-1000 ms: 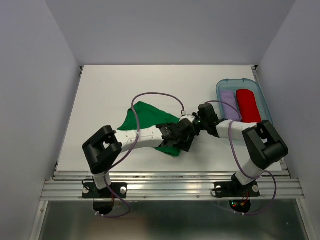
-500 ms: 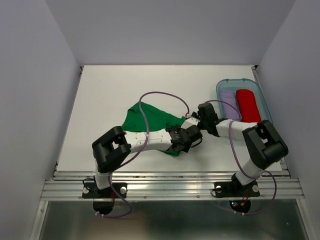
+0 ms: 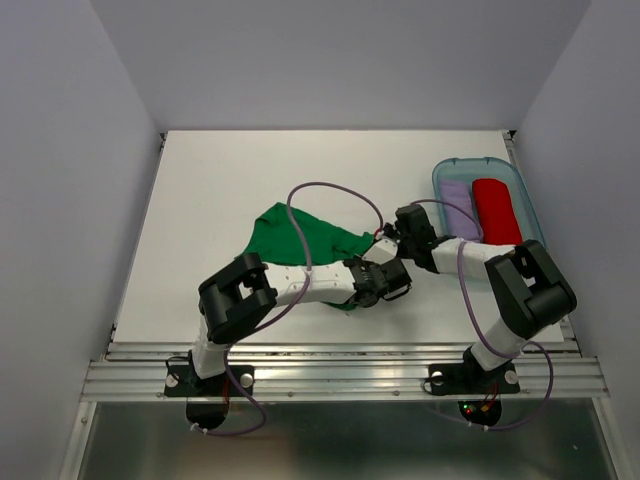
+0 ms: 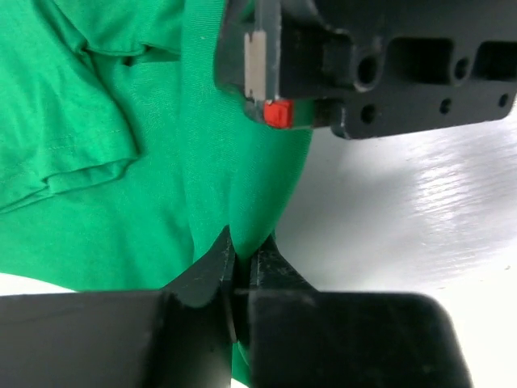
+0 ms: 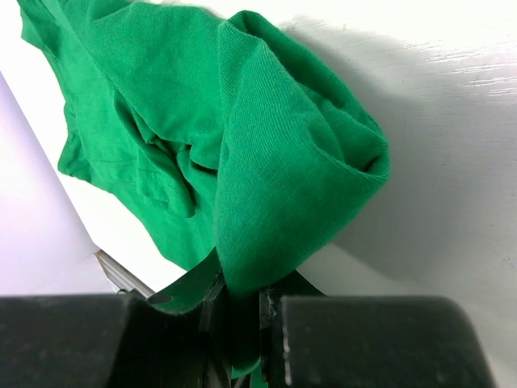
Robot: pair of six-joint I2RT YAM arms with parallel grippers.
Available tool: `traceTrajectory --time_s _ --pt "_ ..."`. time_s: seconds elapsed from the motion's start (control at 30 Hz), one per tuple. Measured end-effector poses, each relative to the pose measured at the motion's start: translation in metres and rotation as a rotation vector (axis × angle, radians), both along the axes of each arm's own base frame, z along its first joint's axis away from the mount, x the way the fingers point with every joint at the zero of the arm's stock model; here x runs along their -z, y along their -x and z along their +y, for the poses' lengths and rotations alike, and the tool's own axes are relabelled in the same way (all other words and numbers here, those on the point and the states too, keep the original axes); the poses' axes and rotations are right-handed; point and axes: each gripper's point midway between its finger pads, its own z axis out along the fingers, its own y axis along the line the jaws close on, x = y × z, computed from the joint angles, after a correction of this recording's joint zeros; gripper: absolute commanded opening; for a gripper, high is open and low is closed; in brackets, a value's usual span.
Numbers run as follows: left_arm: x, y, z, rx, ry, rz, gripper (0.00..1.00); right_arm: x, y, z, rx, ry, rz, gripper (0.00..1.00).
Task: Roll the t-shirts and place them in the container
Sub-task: Roll the T-shirt to the center of the board.
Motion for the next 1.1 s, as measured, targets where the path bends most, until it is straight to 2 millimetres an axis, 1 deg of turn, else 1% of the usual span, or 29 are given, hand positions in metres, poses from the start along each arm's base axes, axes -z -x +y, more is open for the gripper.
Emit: traceTrajectory --time_s 0.07,0.1,0.13,0.17,0.23,0.27,0.4,0.47,0.53,0.67,0.77,0.83,0.97,1.1 --pt "-0.001 -0.001 0.002 -0.004 -0.009 -0.007 0.0 0.0 0.0 0.0 0.0 0.001 0.001 0.19" --pt "-0.001 -0.001 0.003 -0.003 -0.012 -0.008 0.0 0.0 0.0 0.0 0.0 0.001 0.003 0.3" --pt "-0.001 -0.001 0.003 -0.002 -0.013 -0.008 0.0 0.0 0.001 0.0 0.003 0.001 0.006 0.42" --pt "-0.001 -0.001 0.003 0.001 -0.015 -0.007 0.0 0.001 0.001 0.0 0.001 0.002 0.005 0.56" --pt "-0.001 0.0 0.002 0.014 -0.011 0.003 0.0 0.001 0.001 -0.001 0.005 0.007 0.01 0.69" --pt "-0.001 0.0 0.001 0.018 -0.004 0.008 0.0 0.002 0.002 -0.002 0.006 0.012 0.012 0.8" --pt "-0.006 0.007 0.004 0.055 0.074 0.061 0.0 0.0 0.0 -0.006 0.023 0.035 0.012 0.88" --pt "-0.013 0.009 0.007 0.068 0.133 0.091 0.0 -0.005 -0.001 -0.008 0.032 0.048 0.005 0.91" --pt "-0.022 0.01 0.008 0.081 0.202 0.122 0.0 -0.011 -0.005 -0.01 0.041 0.057 -0.009 0.93" --pt "-0.032 0.007 0.01 0.096 0.351 0.179 0.0 -0.026 -0.013 -0.013 0.061 0.08 -0.045 0.95" --pt "-0.032 0.006 0.014 0.105 0.436 0.225 0.0 -0.036 -0.017 -0.018 0.079 0.095 -0.07 0.95" --pt "-0.029 0.007 0.017 0.109 0.486 0.265 0.0 -0.044 -0.018 -0.023 0.097 0.102 -0.085 0.97" --pt "-0.023 0.013 0.019 0.124 0.575 0.333 0.0 -0.067 -0.027 -0.034 0.135 0.119 -0.135 0.97" --pt "-0.021 0.018 0.02 0.129 0.679 0.402 0.0 -0.09 -0.036 -0.04 0.16 0.129 -0.193 0.98"
